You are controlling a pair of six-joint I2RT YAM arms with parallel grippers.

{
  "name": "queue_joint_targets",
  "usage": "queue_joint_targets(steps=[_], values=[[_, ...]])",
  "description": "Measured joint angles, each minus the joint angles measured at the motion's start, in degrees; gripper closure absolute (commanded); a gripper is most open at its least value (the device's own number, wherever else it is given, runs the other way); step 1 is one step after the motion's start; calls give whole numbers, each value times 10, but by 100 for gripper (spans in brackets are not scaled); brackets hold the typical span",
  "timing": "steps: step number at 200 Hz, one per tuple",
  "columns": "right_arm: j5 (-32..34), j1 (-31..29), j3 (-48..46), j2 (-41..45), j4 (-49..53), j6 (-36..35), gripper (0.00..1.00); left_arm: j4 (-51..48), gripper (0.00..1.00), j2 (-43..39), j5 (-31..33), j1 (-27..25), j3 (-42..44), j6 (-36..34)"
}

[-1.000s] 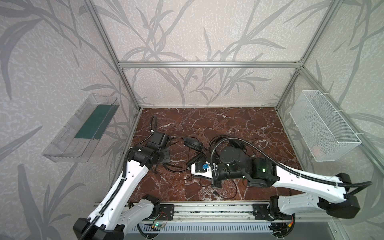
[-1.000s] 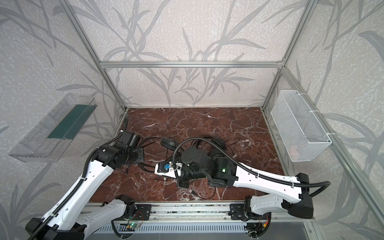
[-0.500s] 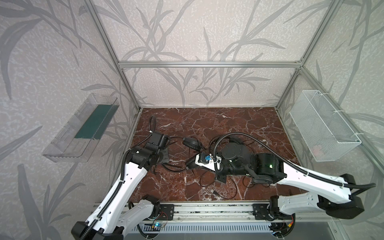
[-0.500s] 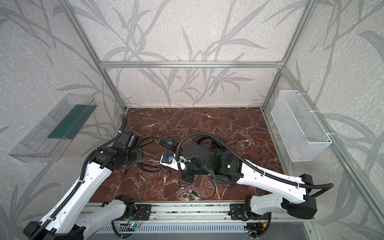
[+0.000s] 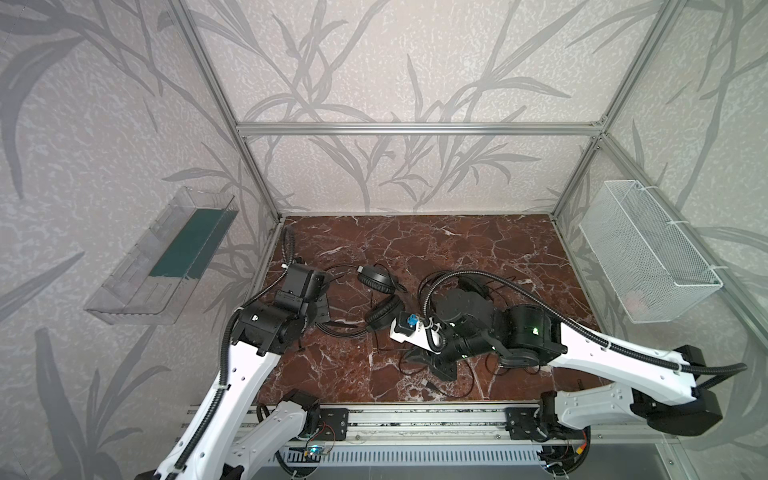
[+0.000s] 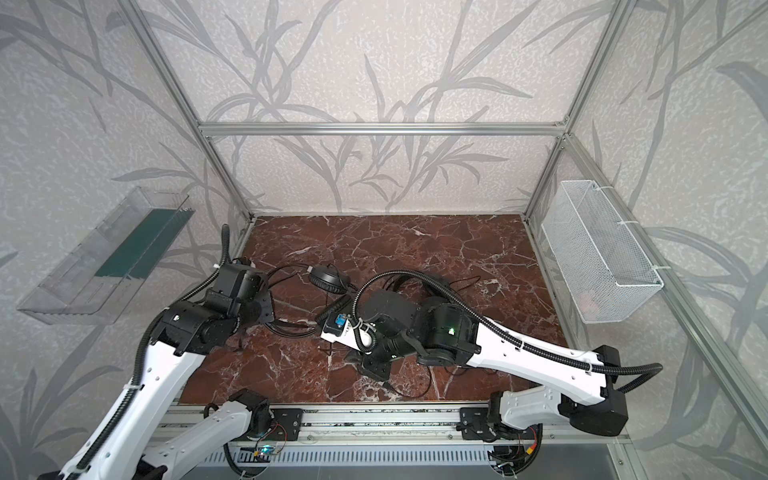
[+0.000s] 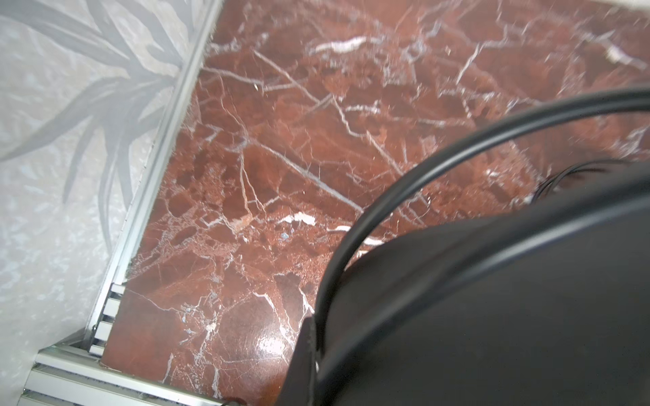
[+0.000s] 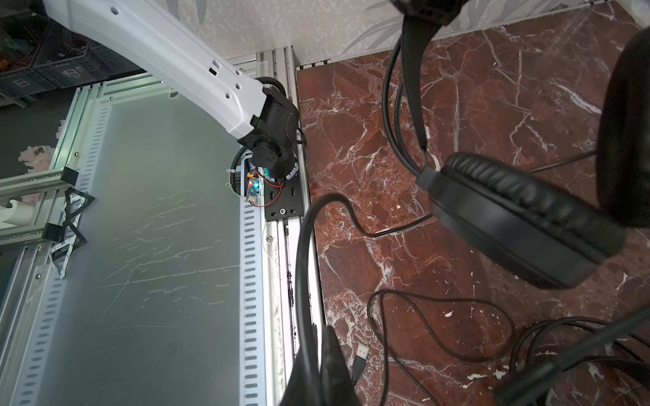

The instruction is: Wrap the headphones

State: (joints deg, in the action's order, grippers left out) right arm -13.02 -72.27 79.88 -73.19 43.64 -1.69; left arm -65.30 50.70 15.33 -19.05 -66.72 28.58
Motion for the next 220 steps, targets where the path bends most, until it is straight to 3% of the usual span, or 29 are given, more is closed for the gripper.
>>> queue_joint_targets(steps=[34,65,101,160,220], values=[[36,-2,14,16,18,-13,100,-1,100,-19,-7,0,-28,-5],[116,9,102,14,35,-73,100,6,100,3,-50,0,-7,-14],[151,42,234,-39,63,-146,100,15,100,41,-87,-11,51,-16],[144,52,390,-189,114,-233,100,42,100,66,-122,-54,80,-5],[127,75,516,-286,150,-261,100,56,100,82,-139,-89,81,12]])
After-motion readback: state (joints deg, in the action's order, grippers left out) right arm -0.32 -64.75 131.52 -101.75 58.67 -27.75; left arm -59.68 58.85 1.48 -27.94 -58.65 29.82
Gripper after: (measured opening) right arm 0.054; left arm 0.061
